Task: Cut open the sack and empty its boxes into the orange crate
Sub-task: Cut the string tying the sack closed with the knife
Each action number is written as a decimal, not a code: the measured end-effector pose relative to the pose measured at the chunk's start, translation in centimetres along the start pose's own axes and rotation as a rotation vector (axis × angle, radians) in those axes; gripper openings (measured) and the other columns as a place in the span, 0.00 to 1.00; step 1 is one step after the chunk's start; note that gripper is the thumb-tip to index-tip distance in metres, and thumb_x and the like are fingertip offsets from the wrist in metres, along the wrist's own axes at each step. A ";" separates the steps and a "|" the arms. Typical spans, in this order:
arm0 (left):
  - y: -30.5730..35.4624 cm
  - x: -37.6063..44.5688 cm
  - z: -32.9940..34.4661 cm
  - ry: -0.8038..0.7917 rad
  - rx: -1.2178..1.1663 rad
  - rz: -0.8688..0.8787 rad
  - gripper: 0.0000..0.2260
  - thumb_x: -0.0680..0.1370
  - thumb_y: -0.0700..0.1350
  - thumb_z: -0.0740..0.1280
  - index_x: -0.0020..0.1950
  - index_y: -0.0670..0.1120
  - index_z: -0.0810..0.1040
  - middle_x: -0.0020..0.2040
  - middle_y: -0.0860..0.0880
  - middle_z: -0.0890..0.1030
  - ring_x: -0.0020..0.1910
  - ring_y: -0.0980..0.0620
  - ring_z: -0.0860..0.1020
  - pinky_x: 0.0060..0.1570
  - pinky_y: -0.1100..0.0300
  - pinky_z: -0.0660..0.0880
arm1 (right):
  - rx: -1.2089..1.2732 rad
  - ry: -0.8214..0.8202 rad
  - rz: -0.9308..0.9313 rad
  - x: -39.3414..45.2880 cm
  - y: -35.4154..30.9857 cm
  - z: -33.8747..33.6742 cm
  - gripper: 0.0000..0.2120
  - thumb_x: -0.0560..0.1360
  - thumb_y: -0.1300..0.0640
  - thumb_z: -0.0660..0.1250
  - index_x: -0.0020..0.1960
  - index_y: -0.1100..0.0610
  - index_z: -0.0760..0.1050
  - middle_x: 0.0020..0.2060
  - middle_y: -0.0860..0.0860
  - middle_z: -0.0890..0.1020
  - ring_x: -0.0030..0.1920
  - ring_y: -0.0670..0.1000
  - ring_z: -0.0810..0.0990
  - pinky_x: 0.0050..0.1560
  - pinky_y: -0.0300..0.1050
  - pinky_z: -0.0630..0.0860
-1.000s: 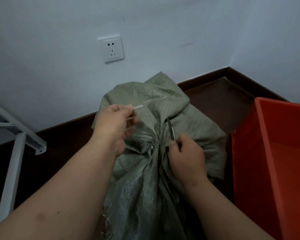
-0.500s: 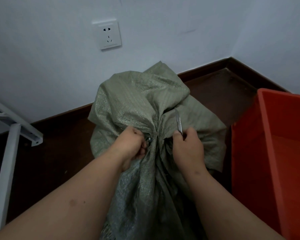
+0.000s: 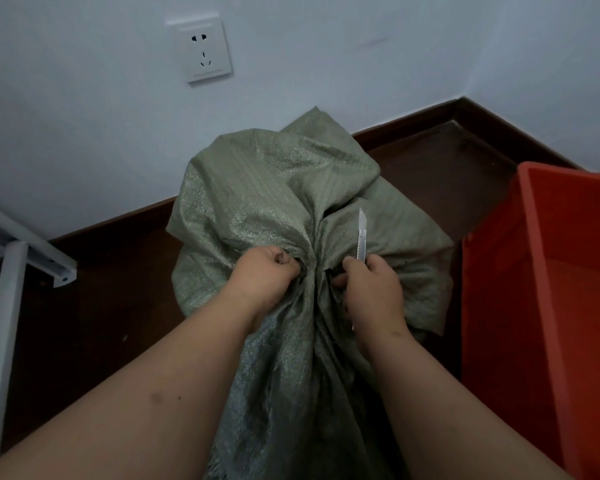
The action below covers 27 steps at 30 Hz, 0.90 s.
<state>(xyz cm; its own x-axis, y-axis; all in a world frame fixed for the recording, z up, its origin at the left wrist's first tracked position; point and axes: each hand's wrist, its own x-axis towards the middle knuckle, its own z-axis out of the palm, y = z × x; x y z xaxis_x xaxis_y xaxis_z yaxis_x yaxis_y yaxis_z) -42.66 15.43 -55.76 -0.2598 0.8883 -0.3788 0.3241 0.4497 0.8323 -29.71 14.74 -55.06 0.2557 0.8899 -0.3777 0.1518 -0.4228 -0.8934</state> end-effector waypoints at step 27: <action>9.4 -3.8 2.9 -0.173 -0.451 -0.078 0.11 0.83 0.41 0.54 0.41 0.44 0.69 0.35 0.44 0.78 0.29 0.50 0.76 0.29 0.60 0.73 | -0.074 -0.113 -0.183 -1.0 -4.8 -5.7 0.07 0.71 0.54 0.73 0.39 0.55 0.77 0.31 0.47 0.79 0.31 0.45 0.76 0.30 0.34 0.72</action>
<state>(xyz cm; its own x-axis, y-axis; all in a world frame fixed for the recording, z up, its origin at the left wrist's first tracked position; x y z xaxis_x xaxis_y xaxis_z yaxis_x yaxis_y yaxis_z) -35.97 16.58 -47.64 -0.1006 0.8731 -0.4770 -0.1269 0.4643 0.8766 -25.27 14.95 -48.99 0.1089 0.9648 -0.2393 0.2568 -0.2599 -0.9309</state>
